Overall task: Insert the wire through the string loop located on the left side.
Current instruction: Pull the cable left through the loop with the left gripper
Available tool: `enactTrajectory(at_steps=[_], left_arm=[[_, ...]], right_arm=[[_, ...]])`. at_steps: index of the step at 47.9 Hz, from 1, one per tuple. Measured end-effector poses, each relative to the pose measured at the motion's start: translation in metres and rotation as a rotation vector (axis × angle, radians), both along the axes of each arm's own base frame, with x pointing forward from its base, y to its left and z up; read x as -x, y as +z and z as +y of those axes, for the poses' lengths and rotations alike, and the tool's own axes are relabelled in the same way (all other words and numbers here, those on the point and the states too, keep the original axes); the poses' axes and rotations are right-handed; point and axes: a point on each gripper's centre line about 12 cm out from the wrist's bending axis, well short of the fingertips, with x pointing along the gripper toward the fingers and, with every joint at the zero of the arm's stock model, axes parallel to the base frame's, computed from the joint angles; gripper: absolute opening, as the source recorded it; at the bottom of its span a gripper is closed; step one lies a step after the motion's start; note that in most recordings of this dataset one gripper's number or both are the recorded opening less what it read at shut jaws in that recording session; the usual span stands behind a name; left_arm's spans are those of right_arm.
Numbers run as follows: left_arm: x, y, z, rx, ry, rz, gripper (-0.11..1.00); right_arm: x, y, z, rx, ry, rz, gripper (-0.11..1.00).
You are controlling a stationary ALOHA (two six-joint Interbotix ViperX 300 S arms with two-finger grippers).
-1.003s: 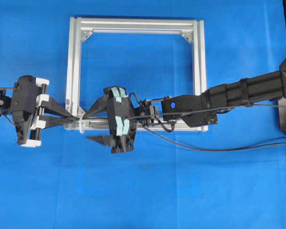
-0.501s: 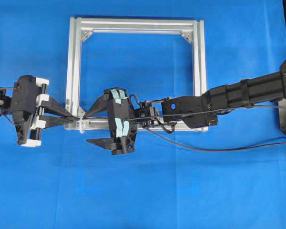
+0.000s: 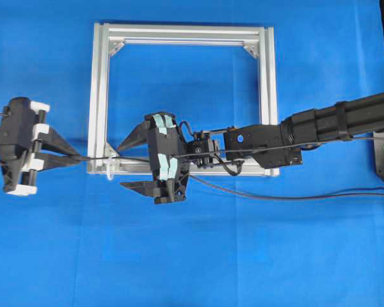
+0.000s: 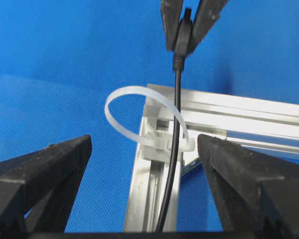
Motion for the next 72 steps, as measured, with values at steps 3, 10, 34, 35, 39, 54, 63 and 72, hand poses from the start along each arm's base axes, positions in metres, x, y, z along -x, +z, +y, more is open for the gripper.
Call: enactTrajectory(at_steps=[3,10,34,35,39,54,63,72], left_arm=[[0.008,0.004,0.001,0.002,-0.003,0.005,0.08],[0.019,0.013,0.001,0.009,-0.007,-0.016,0.08],[0.049,0.054,0.003,0.040,-0.021,-0.166,0.08],[0.049,0.054,0.003,0.039,-0.021,-0.164,0.08],[0.048,0.052,0.003,0.038,-0.020,-0.157,0.08],[0.046,0.050,0.003,0.025,-0.024,-0.158,0.08],[0.045,0.050,0.003,0.034,-0.020,-0.162,0.08],[0.045,0.050,0.004,0.036,-0.011,-0.162,0.40]], right_arm=[[0.000,0.000,0.001,0.000,0.002,0.000,0.93],[0.000,0.001,0.000,-0.001,-0.001,-0.001,0.93],[0.000,0.001,0.001,0.002,0.002,-0.002,0.93],[0.000,0.000,0.001,0.002,0.002,0.000,0.93],[0.000,0.001,0.001,0.002,0.002,-0.002,0.93],[0.000,0.000,0.001,0.003,0.003,0.000,0.92],[0.000,0.001,0.001,0.002,0.002,-0.002,0.93],[0.000,0.000,0.001,0.003,0.003,-0.002,0.93]])
